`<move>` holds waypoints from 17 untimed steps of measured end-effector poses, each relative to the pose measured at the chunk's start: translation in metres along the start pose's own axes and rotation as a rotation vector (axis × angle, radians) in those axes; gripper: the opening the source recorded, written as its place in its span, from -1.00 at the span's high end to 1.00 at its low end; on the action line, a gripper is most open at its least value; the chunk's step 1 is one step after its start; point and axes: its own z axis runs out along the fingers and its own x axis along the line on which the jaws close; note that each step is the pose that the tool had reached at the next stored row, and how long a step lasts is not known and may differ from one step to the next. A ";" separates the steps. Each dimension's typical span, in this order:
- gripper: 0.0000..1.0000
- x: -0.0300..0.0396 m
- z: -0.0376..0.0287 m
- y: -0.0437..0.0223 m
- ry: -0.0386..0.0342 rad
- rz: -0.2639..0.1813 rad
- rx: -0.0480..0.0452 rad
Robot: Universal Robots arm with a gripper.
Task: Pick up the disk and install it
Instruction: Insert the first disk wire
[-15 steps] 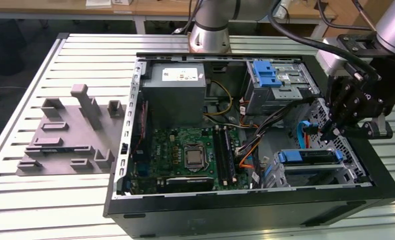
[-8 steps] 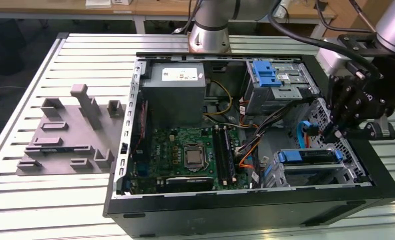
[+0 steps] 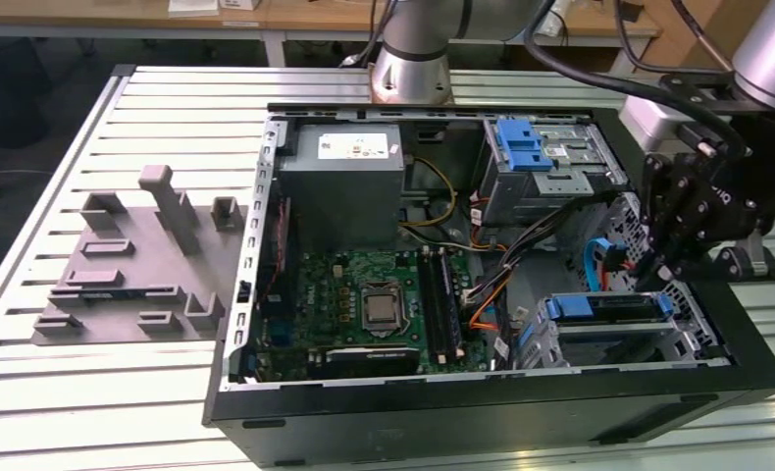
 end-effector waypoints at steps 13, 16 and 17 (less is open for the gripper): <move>0.68 0.0000 0.0017 0.0026 -0.0003 0.000 -0.0014; 0.68 0.0000 0.0021 0.0030 -0.0022 0.000 -0.0031; 0.68 0.0000 0.0024 0.0031 -0.0048 0.002 -0.0044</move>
